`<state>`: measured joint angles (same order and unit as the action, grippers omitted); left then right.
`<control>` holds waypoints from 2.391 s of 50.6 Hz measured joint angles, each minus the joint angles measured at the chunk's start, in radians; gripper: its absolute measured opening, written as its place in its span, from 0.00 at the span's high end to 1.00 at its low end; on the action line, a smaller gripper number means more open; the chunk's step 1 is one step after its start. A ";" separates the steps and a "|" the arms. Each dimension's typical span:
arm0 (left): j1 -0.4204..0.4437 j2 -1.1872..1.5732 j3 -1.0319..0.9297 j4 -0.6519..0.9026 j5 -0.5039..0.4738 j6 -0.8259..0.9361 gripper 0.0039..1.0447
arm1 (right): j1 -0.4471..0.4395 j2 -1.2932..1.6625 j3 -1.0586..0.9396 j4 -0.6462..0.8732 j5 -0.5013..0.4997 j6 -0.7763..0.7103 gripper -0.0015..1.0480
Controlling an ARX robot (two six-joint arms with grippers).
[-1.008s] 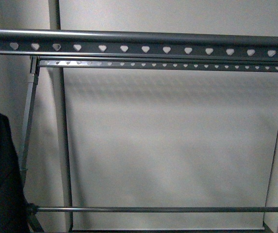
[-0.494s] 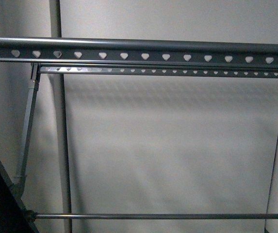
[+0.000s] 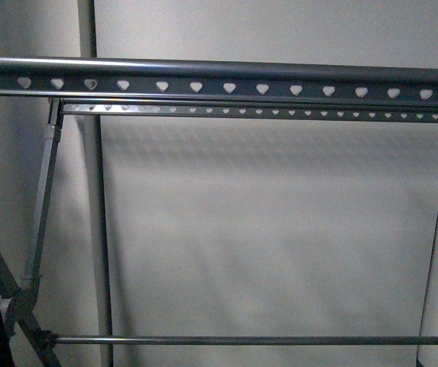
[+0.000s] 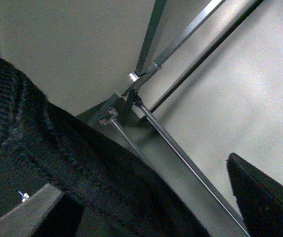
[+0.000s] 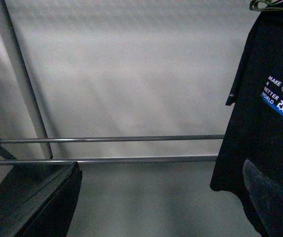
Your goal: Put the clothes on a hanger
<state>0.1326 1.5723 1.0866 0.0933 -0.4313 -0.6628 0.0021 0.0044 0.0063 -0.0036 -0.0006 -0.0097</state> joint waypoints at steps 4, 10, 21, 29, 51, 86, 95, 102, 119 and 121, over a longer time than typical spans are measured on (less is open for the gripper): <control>0.005 0.002 0.003 -0.018 0.006 -0.007 0.38 | 0.000 0.000 0.000 0.000 0.000 0.000 0.07; 0.016 -0.016 -0.013 -0.023 0.041 -0.010 0.55 | 0.000 0.000 0.000 0.000 0.000 0.000 0.07; 0.060 -0.116 -0.140 -0.032 0.194 -0.027 0.91 | 0.000 0.000 0.000 0.000 0.000 0.000 0.07; 0.071 -0.323 -0.311 -0.072 0.436 0.024 0.96 | 0.000 0.000 0.000 0.000 0.000 0.000 0.07; 0.010 -0.536 -0.200 -0.671 1.299 0.792 0.96 | 0.000 0.000 0.000 0.000 0.002 0.000 0.07; -0.164 -0.076 0.140 -0.388 1.268 2.138 0.96 | 0.000 0.000 0.000 0.000 0.001 0.000 0.07; -0.172 -0.069 0.140 -0.354 1.267 2.138 0.96 | 0.000 0.000 0.000 0.000 0.001 0.000 0.07; -0.172 -0.069 0.140 -0.354 1.265 2.138 0.96 | 0.000 0.000 0.000 0.000 0.000 0.000 0.07; -0.170 -0.068 0.140 -0.354 1.249 2.138 0.96 | -0.183 0.222 0.099 -0.040 -0.429 0.209 0.07; -0.171 -0.068 0.140 -0.354 1.249 2.138 0.96 | -0.238 0.319 0.143 0.013 -0.515 0.241 0.07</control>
<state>-0.0380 1.5043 1.2270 -0.2607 0.8173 1.4750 -0.2359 0.3229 0.1497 0.0093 -0.5152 0.2310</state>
